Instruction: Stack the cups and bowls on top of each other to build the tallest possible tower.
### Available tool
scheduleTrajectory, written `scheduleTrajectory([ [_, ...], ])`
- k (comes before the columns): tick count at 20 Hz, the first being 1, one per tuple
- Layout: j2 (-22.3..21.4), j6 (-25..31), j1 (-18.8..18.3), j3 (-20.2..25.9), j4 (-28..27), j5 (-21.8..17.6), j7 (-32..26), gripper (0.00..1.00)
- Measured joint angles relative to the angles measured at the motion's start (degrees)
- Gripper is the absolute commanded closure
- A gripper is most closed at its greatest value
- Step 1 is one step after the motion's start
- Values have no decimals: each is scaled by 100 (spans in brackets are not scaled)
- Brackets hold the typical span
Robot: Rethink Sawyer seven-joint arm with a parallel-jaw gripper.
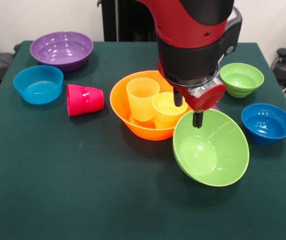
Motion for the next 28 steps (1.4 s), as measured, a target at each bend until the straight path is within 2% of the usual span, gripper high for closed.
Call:
scheduleTrajectory([
  [4,31,-14,-2,0,0,0,0,0],
  [15,61,-508,-2,-1,-1,1,0,0],
  [28,352,-537,-38,0,-1,-27,0,0],
])
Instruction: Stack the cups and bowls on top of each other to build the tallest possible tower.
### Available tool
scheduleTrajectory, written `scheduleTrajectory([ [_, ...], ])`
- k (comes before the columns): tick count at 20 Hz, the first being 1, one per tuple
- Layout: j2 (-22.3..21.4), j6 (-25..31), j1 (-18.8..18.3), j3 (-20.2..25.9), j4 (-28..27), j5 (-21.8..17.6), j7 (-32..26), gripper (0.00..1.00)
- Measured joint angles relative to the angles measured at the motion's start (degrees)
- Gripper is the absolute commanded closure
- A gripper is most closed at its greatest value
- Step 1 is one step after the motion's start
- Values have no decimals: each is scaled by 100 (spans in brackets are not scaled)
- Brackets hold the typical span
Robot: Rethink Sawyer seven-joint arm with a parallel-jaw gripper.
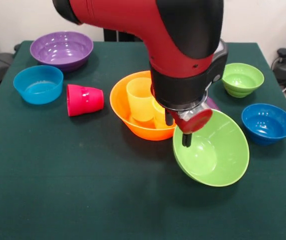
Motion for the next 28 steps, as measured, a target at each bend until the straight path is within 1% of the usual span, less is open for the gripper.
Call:
scheduleTrajectory([
  [7,106,0,-31,0,0,-14,0,0],
  [18,106,0,-82,35,-1,-13,0,0],
  [24,109,0,-266,174,-1,-14,0,0],
  [28,142,27,-468,366,-28,-13,0,0],
])
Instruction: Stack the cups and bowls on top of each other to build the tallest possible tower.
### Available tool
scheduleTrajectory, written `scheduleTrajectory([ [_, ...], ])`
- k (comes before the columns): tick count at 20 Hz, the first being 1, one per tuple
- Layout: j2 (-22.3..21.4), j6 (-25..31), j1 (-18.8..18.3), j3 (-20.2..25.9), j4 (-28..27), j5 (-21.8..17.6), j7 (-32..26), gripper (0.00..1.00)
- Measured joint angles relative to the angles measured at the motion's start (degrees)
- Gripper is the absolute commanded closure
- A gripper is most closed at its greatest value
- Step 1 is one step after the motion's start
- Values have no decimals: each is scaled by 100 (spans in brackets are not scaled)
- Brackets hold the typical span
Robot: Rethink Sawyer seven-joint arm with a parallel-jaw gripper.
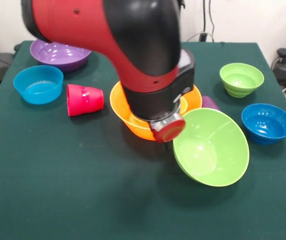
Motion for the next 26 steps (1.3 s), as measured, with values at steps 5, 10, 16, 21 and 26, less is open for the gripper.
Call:
scheduleTrajectory([
  [5,96,30,-280,325,-24,0,-2,0],
  [10,208,27,-479,702,-22,0,-2,0],
  [16,225,27,-507,1026,27,-1,-2,0],
  [21,181,25,-475,1149,103,-11,-2,0],
  [26,-5,-111,-359,1036,231,-345,-2,0],
])
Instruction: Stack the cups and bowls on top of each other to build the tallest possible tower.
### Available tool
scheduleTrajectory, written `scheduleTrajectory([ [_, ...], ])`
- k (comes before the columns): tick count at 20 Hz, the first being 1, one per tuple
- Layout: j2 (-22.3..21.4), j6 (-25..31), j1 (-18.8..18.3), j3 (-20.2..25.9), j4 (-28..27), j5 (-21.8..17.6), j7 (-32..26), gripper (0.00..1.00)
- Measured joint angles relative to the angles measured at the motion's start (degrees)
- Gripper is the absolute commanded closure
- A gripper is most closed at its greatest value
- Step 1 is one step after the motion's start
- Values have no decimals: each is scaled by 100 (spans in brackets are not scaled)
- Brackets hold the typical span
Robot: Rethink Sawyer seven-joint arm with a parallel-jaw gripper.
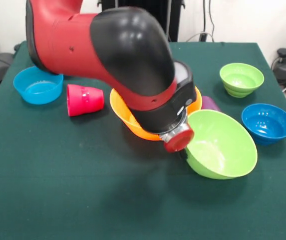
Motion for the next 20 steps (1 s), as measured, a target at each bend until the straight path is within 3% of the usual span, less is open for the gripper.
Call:
scheduleTrajectory([
  [4,-372,-380,193,-127,189,-598,0,0],
  [9,-700,-778,383,-275,293,-949,0,0],
  [20,-1176,-1338,583,-397,409,-1179,0,0],
])
